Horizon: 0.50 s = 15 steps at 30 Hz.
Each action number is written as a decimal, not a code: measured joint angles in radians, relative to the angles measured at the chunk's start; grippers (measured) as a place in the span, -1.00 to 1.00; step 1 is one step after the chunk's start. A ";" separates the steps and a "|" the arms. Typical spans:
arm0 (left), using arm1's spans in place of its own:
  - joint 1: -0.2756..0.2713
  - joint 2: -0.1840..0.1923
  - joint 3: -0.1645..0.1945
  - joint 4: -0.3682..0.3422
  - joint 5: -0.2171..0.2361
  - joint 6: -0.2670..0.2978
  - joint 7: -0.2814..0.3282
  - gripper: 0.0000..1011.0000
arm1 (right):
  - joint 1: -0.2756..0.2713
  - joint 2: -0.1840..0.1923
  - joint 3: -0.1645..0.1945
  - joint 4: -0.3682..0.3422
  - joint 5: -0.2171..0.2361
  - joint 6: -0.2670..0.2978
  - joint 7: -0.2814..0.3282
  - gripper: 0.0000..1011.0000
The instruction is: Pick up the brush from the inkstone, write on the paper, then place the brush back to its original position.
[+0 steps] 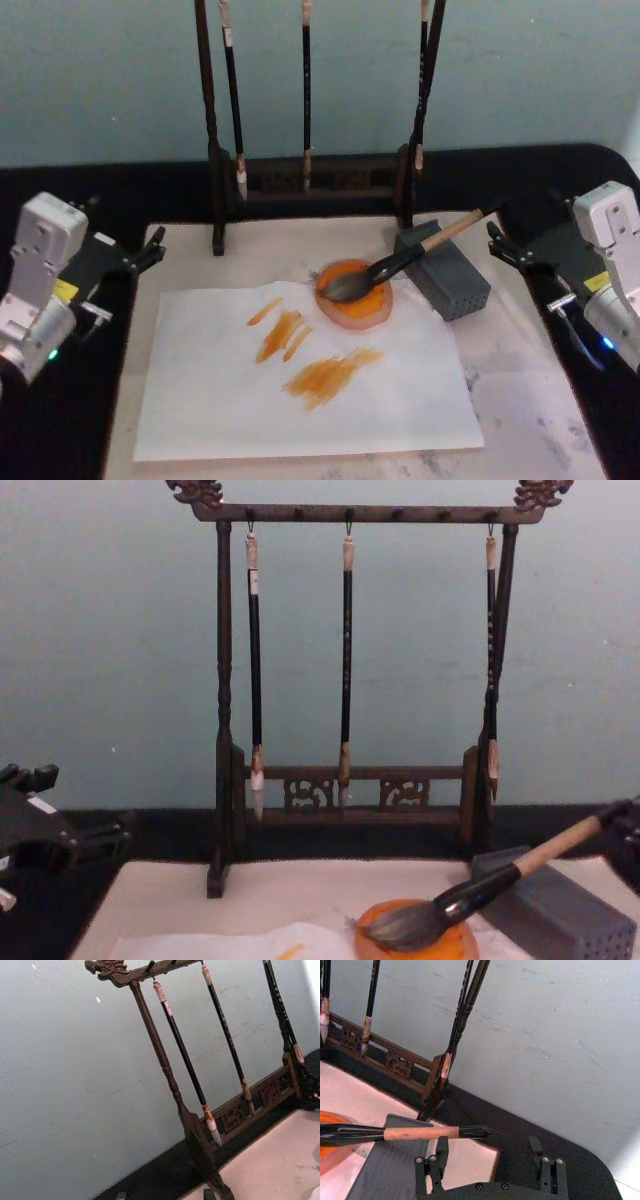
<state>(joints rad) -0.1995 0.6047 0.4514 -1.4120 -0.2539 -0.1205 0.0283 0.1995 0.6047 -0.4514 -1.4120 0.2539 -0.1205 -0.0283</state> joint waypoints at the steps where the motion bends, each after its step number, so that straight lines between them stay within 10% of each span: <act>1: 0.000 0.000 0.000 0.000 0.000 0.000 0.000 0.98 | 0.000 0.000 0.000 0.000 0.000 0.000 0.000 0.98; 15: 0.000 0.000 0.000 0.000 0.000 0.000 0.000 0.98 | 0.000 0.000 0.000 0.000 0.000 0.000 0.000 0.98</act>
<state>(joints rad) -0.1995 0.6047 0.4514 -1.4119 -0.2539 -0.1205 0.0283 0.1995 0.6047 -0.4514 -1.4120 0.2539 -0.1205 -0.0283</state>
